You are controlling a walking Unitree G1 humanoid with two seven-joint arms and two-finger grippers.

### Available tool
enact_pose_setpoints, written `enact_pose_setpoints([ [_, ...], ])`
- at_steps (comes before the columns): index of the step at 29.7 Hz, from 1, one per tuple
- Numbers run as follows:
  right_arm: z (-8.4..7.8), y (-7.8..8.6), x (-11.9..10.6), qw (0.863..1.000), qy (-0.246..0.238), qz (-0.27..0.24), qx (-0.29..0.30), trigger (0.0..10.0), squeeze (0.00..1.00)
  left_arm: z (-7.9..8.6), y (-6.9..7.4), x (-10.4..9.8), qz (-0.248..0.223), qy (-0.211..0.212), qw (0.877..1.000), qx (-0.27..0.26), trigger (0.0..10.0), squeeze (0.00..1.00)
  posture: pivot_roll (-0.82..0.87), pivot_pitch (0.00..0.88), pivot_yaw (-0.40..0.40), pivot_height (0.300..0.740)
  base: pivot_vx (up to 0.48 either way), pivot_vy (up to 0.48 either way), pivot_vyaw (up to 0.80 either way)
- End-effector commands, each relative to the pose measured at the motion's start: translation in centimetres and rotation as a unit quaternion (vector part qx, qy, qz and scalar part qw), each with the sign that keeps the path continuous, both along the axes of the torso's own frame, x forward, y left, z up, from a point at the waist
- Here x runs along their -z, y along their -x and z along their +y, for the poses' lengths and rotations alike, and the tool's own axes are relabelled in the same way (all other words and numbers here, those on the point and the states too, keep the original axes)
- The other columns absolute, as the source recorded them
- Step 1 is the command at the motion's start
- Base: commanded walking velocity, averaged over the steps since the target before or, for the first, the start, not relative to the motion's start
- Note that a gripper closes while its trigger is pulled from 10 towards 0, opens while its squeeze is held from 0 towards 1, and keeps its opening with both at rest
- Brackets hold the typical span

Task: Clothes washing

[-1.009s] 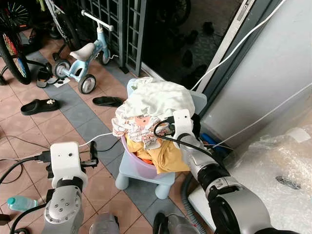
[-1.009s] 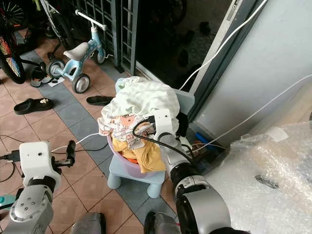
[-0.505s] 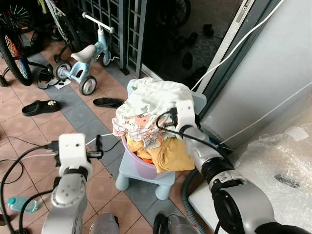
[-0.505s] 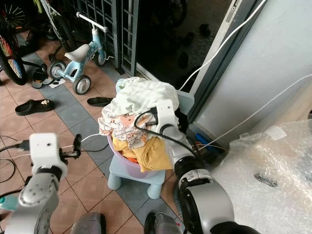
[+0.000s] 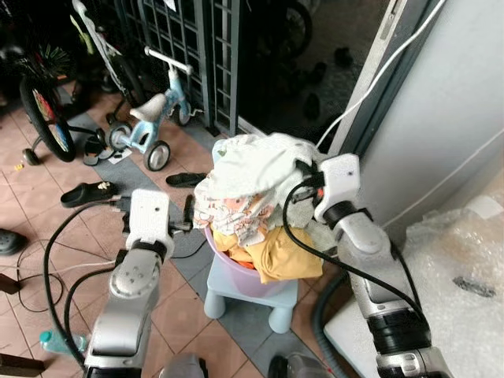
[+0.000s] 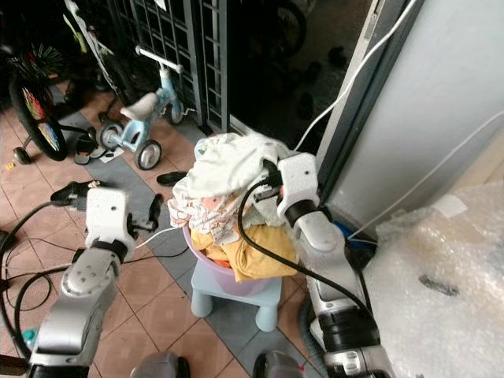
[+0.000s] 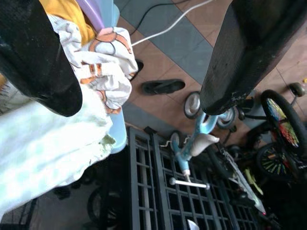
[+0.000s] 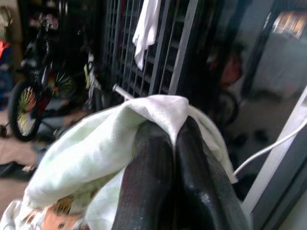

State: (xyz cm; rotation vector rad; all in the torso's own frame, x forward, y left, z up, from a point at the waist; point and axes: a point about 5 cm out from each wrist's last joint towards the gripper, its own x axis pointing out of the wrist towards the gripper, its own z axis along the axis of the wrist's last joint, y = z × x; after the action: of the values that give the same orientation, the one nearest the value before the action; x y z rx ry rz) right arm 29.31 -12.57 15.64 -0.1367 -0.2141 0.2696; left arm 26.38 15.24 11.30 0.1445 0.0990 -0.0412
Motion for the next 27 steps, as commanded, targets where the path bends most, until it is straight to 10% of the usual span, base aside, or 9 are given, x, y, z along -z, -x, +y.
enact_pose_setpoints([
  [1, -0.6, 0.4, -0.5, 0.999, 0.004, -0.014, 0.034, 0.0, 0.0, 0.1, -0.4, -0.2, -0.009, -0.004, 1.0, -0.005, 10.0, 0.0, 0.02, 0.0, 0.001, 0.74, 0.0, 0.0, 0.0],
  [5, -0.7, 0.8, -0.5, 0.998, -0.022, -0.005, 0.061, 0.0, 0.0, 0.0, -0.9, -0.2, -0.02, 0.002, 1.0, -0.006, 10.0, 0.0, 0.0, 0.0, 0.005, 0.74, 0.0, 0.0, 0.0],
  [8, -0.3, 0.9, -0.7, 0.999, -0.009, -0.005, 0.048, 2.5, 0.0, -0.1, -1.0, 0.0, -0.021, 0.006, 1.0, -0.006, 10.0, 0.0, 0.0, 0.0, -0.002, 0.74, 0.0, 0.0, 0.0],
  [10, -0.6, 1.1, -0.5, 0.999, -0.011, 0.0, 0.053, 0.0, 0.0, 0.1, -0.9, 0.4, -0.018, 0.012, 1.0, -0.013, 10.0, 0.0, -0.01, 0.0, -0.005, 0.74, 0.0, 0.0, 0.0],
  [24, -1.1, 1.4, -0.3, 0.998, -0.008, 0.015, 0.067, 0.2, 0.0, -0.3, -1.2, 0.9, -0.02, 0.017, 1.0, -0.01, 10.0, 0.0, -0.03, 0.0, -0.003, 0.74, 0.0, -0.202, 0.0],
  [25, -1.2, 1.4, -0.3, 0.997, -0.007, 0.015, 0.069, 3.5, 0.0, -0.4, -1.2, 0.9, -0.019, 0.017, 1.0, -0.01, 10.0, 0.0, -0.03, 0.0, -0.002, 0.74, 0.0, -0.259, 0.0],
  [27, -1.2, 1.4, -0.3, 0.997, -0.005, 0.016, 0.07, 3.5, 0.0, -0.4, -1.2, 1.0, -0.019, 0.018, 1.0, -0.01, 10.0, 0.0, -0.03, 0.0, -0.002, 0.74, 0.0, -0.259, 0.0],
])
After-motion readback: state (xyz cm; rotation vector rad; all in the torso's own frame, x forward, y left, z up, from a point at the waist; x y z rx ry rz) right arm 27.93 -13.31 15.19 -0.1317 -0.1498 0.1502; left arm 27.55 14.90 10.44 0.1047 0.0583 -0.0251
